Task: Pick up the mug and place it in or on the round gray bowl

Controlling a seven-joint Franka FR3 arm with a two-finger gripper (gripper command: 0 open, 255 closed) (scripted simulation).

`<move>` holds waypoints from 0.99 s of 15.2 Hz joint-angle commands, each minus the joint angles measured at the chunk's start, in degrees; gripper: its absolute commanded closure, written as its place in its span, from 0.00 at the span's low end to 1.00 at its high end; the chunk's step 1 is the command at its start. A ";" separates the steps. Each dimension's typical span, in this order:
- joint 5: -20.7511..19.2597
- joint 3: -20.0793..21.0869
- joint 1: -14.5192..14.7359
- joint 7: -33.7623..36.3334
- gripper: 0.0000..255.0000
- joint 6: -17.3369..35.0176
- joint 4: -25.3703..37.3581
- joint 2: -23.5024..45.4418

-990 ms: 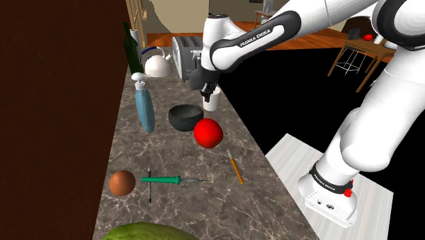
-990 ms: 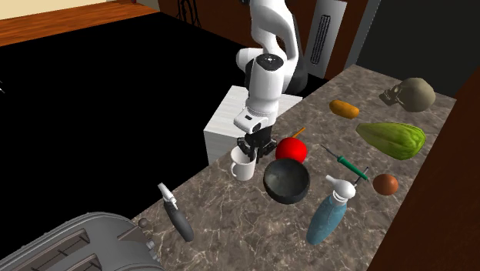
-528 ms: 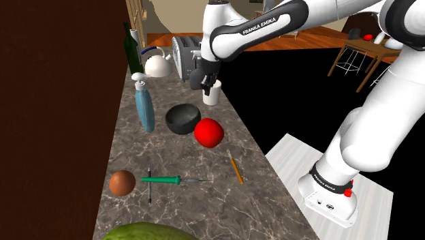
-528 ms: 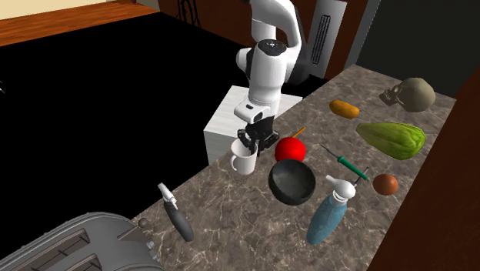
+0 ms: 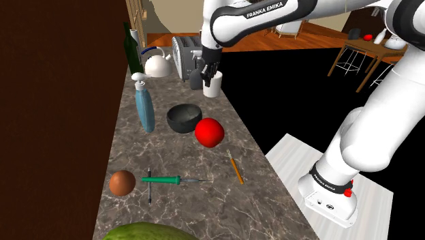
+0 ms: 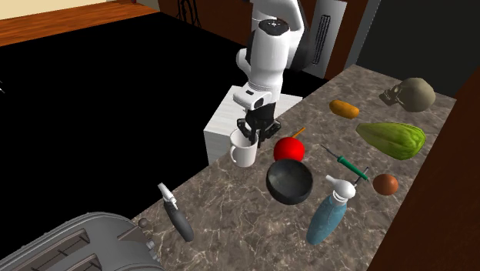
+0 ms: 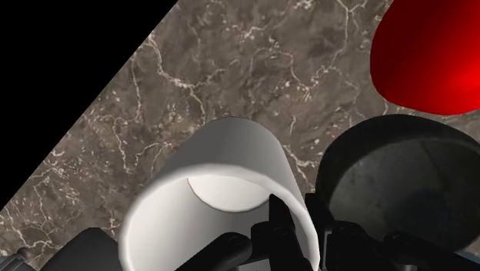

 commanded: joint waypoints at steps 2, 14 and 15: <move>0.11 0.00 0.00 -0.17 1.00 -2.23 1.74 -0.49; -1.34 4.51 4.35 8.62 1.00 -9.85 14.79 5.59; -1.66 5.08 5.02 9.87 1.00 -10.58 16.57 6.77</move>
